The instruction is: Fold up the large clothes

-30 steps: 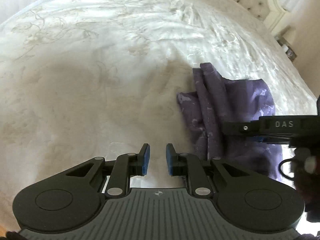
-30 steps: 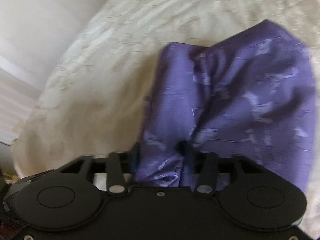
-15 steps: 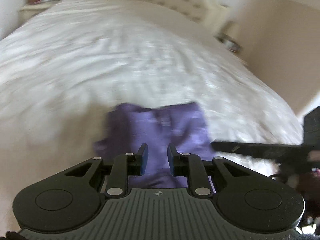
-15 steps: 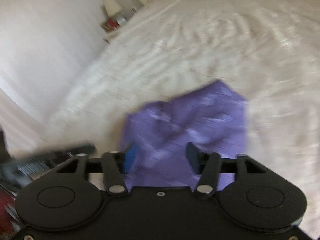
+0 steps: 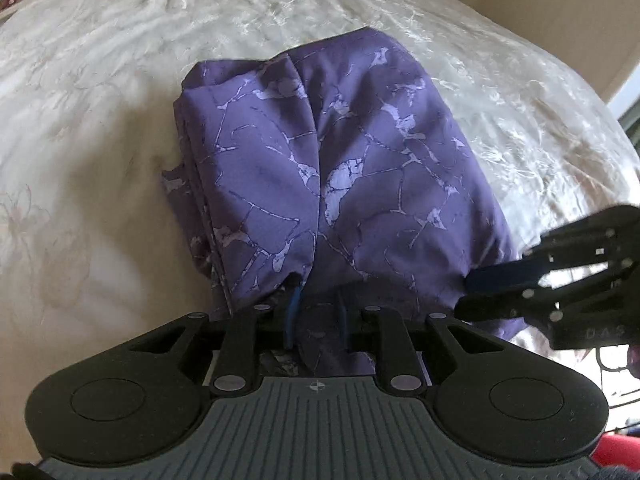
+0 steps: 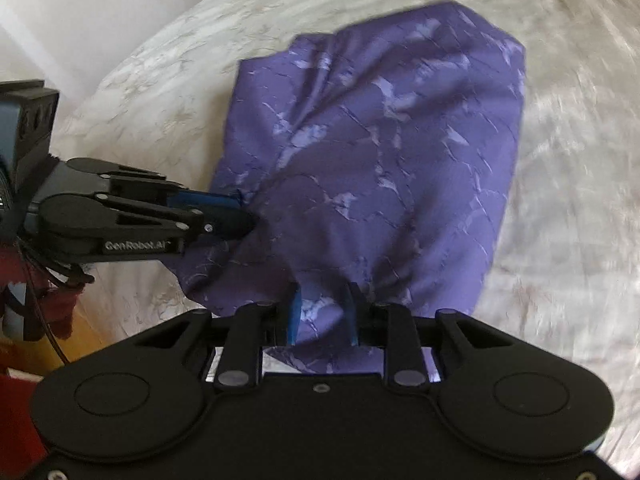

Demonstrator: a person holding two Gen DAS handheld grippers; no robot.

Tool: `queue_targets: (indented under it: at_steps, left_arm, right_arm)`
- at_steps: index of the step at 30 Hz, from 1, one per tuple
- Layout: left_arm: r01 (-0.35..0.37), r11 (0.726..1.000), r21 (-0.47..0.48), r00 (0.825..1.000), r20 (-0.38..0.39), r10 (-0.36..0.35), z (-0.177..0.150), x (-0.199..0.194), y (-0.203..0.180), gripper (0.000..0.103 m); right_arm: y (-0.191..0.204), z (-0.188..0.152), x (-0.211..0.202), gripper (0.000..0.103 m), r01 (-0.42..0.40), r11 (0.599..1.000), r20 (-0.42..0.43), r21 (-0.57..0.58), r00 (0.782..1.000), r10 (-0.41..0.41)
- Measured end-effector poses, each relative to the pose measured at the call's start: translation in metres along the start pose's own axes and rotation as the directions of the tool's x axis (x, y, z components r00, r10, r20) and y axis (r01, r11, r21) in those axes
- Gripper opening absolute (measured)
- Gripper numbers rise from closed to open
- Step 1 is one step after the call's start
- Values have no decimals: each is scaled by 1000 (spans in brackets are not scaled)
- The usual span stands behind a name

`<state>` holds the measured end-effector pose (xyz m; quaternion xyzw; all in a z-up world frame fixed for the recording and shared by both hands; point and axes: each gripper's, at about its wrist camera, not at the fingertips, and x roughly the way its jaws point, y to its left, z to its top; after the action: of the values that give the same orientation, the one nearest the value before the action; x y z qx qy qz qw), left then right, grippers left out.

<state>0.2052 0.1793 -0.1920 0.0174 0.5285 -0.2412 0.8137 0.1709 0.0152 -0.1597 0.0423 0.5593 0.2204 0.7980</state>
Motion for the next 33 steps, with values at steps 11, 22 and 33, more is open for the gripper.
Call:
queue_targets:
  at_steps: [11, 22, 33]
  left_arm:
    - [-4, 999, -32, 1000, -5, 4, 3, -1, -3, 21]
    - [-7, 998, -66, 1000, 2, 7, 2, -1, 1, 20]
    - [138, 954, -265, 986, 125, -108, -5, -47, 42, 103]
  right_arm:
    - [-45, 95, -17, 39, 182, 980, 244, 78, 950, -196]
    - [-62, 141, 70, 40, 311, 950, -3, 27, 950, -311]
    - [-102, 86, -8, 103, 61, 966, 235, 251, 964, -121]
